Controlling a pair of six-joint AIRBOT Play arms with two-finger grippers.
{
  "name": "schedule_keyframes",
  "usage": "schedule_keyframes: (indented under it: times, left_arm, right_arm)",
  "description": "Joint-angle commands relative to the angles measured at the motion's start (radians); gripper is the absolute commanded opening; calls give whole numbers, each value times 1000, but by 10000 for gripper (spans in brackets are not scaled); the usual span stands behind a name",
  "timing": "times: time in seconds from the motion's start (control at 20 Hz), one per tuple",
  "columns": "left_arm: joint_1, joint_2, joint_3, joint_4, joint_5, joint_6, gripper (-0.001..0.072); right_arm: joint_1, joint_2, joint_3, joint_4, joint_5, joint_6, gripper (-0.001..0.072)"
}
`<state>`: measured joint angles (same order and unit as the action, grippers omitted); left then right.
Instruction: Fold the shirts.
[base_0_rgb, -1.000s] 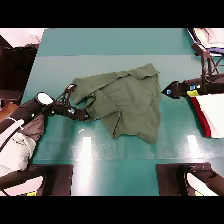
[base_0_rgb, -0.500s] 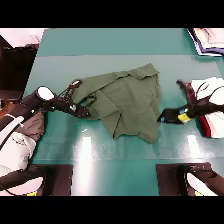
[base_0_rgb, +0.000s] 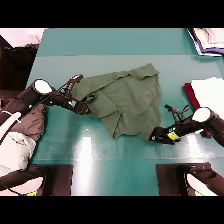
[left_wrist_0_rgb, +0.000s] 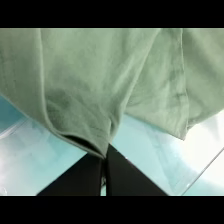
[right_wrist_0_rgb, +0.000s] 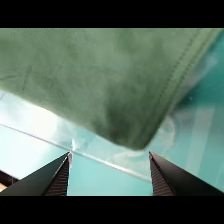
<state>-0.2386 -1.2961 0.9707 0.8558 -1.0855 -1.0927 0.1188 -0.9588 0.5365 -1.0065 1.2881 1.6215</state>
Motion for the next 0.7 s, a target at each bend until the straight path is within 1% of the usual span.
schedule_keyframes:
  times: [0.0,0.05,0.1,0.15,0.2,0.3,0.35,0.4,0.55,0.65]
  left_arm:
    - [-1,1,4,1,-6,0,25]
    - [-1,1,4,2,-8,0,25]
    - [-1,1,4,2,-8,0,25]
    - [-1,1,4,2,-8,0,25]
    - [-1,1,4,2,-8,0,25]
    - [-1,1,4,2,-8,1,25]
    - [-1,1,4,2,-8,0,25]
    - [-1,1,4,1,-8,0,25]
    - [6,1,21,4,-23,-6,25]
    - [52,1,121,4,-111,-34,24]
  right_arm:
    - [65,0,-27,8,-105,2,551]
    - [72,0,-27,6,-113,2,548]
    - [72,0,-27,-2,-113,2,469]
    - [72,0,-27,-24,-109,2,354]
    - [72,0,-27,-46,-108,2,333]
    - [72,0,-27,-68,-107,2,261]
    - [72,0,-27,-67,-108,1,125]
    - [72,0,-27,-67,-108,1,21]
    - [69,0,-5,-60,-101,1,21]
    - [48,0,93,-61,-73,0,20]
